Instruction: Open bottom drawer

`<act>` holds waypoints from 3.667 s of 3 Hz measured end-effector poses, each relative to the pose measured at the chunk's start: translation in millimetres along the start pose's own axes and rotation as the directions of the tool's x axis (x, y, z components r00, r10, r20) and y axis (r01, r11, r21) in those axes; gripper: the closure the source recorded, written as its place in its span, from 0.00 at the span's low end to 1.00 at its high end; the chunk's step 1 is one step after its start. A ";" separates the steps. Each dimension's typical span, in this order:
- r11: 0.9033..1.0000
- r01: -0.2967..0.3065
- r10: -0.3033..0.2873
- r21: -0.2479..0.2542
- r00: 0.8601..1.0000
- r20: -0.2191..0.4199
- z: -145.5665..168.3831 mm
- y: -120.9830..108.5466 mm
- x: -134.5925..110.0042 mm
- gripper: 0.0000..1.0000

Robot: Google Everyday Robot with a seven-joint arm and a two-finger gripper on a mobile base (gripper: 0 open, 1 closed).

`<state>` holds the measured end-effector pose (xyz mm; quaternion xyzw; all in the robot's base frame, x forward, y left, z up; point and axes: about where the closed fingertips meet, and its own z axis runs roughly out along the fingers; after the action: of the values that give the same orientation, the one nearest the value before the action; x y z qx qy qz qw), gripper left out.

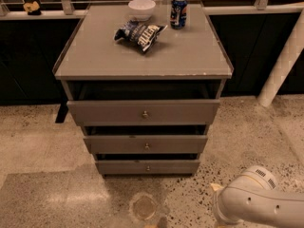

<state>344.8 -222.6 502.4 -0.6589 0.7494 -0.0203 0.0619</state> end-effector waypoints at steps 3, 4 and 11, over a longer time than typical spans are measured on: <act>0.998 0.036 -0.037 -0.047 0.999 -0.029 59.4 -41.0 -3.7 0.00; 0.996 0.079 -0.081 -0.049 0.996 -0.032 88.3 -66.4 -20.0 0.00; 0.969 0.243 -0.232 -0.030 0.951 0.205 171.1 -140.0 -46.1 0.00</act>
Offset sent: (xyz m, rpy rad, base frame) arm 0.0475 -0.0059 -0.0621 -0.0189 0.0826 0.0264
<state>508.9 -186.6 351.5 -0.7445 0.6548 0.0591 0.1159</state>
